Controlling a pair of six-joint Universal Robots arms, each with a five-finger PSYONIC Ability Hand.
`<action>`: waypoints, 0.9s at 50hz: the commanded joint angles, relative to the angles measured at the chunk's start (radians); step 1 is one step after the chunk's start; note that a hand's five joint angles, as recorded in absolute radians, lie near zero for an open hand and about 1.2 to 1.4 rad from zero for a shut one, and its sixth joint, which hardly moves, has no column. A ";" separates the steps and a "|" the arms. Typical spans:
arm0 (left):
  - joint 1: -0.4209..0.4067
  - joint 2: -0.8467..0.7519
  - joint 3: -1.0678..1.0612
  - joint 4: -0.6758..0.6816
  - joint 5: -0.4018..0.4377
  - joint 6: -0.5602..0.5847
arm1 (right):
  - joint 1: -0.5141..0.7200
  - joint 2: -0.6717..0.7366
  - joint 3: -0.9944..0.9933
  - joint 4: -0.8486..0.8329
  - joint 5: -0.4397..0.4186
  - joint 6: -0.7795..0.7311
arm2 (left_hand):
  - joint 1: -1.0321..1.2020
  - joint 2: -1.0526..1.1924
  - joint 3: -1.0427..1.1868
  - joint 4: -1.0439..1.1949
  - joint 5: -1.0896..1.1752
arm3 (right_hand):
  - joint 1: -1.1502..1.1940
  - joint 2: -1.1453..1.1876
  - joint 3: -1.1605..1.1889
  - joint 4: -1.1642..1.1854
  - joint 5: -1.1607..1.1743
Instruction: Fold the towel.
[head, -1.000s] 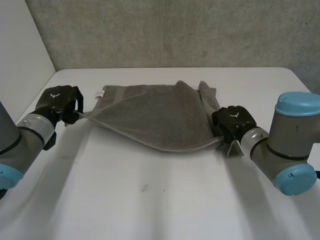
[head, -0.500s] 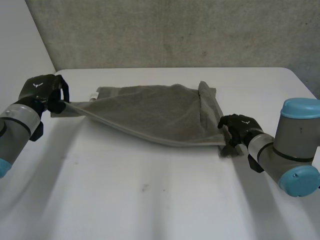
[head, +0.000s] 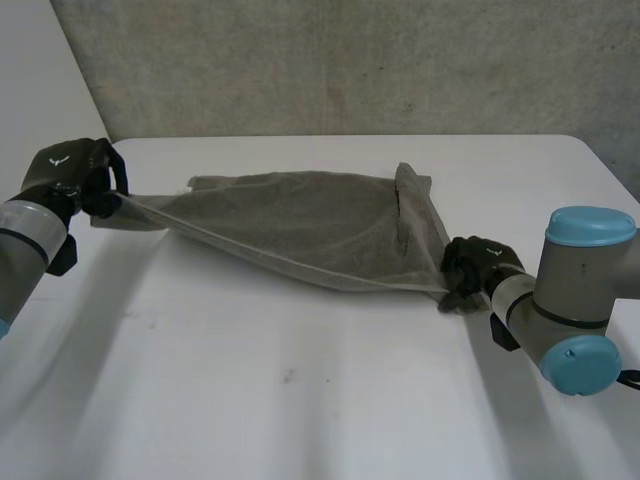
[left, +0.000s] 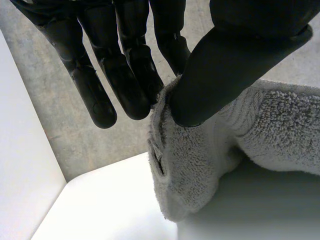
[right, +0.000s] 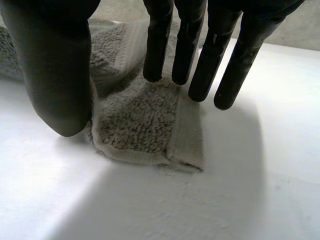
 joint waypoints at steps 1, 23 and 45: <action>0.004 0.000 -0.001 0.000 -0.001 0.000 | 0.000 -0.029 0.008 -0.032 0.020 -0.001 | 0.199 0.178 0.180 0.179 0.189 | 0.491 0.492 0.490 0.495 0.488; 0.004 0.000 -0.008 -0.003 0.001 0.005 | -0.016 -0.078 -0.001 -0.044 -0.057 -0.022 | 0.199 0.178 0.180 0.179 0.189 | 0.764 0.765 0.763 0.769 0.761; 0.009 0.331 -0.143 -0.210 0.006 0.153 | -0.190 -0.761 0.203 0.153 -0.141 -0.794 | 0.199 0.178 0.180 0.179 0.189 | 0.764 0.765 0.763 0.769 0.761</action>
